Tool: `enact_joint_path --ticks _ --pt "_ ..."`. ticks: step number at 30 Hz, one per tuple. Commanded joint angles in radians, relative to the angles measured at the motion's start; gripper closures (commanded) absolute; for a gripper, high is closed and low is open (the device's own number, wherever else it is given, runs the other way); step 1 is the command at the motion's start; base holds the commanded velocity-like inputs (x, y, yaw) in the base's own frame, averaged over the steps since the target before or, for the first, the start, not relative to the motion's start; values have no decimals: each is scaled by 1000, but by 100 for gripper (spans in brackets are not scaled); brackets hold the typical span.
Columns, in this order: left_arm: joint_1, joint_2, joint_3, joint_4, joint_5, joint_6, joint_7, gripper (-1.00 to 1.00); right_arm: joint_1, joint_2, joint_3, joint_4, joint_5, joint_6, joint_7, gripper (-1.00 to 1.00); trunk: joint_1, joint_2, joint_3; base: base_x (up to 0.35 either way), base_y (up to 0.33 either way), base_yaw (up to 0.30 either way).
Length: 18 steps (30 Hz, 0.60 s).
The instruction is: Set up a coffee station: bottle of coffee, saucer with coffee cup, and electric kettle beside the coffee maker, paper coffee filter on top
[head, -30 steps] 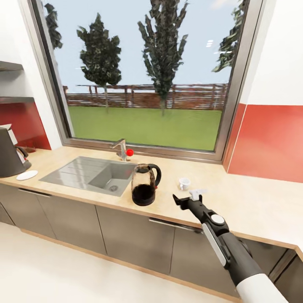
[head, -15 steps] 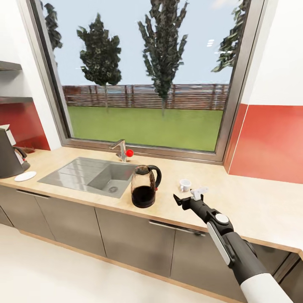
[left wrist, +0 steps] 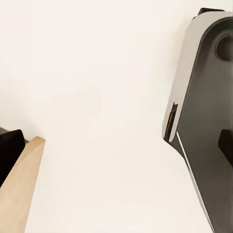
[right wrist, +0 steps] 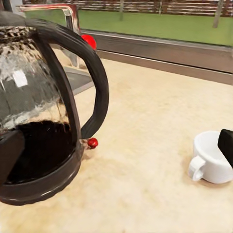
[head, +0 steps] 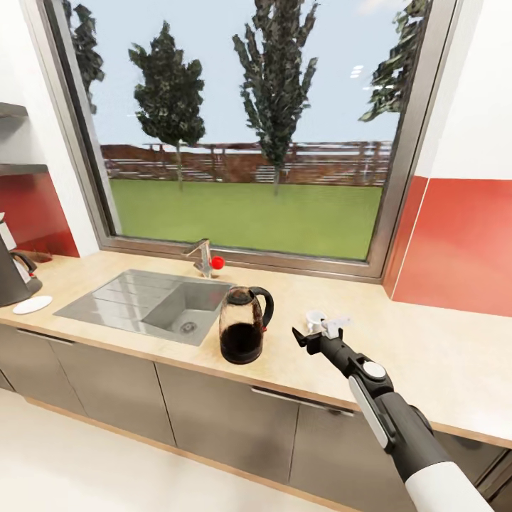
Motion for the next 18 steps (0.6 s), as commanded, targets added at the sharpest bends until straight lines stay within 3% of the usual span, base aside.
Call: enact_joint_path --ticks 1,8,11,14,16,18 --pt "-1 0 5 0 6 -4 1 -100 0 0 1 -1 -10 6 0 -100 1 -2 -2 15 0 0" --pt "-5 5 9 -10 6 -21 2 -100 -1 0 3 -1 -10 6 0 -100 1 -2 -2 120 0 0" --pt "-11 20 10 -12 7 -91 -1 -100 -1 0 3 -1 -10 6 0 -100 1 -2 -2 62 0 0" --pt "-15 55 10 -13 9 -179 -11 -100 -1 1 3 -1 -10 6 0 -100 1 -2 -2 14 0 0" --pt "-17 72 10 -13 9 -197 -57 -100 0 2 4 -1 -10 6 0 -100 1 -2 -2 4 0 0" --pt "-17 92 10 -13 9 -202 -164 -100 -1 2 4 0 -10 6 -1 -100 1 -2 -2 2 0 0"
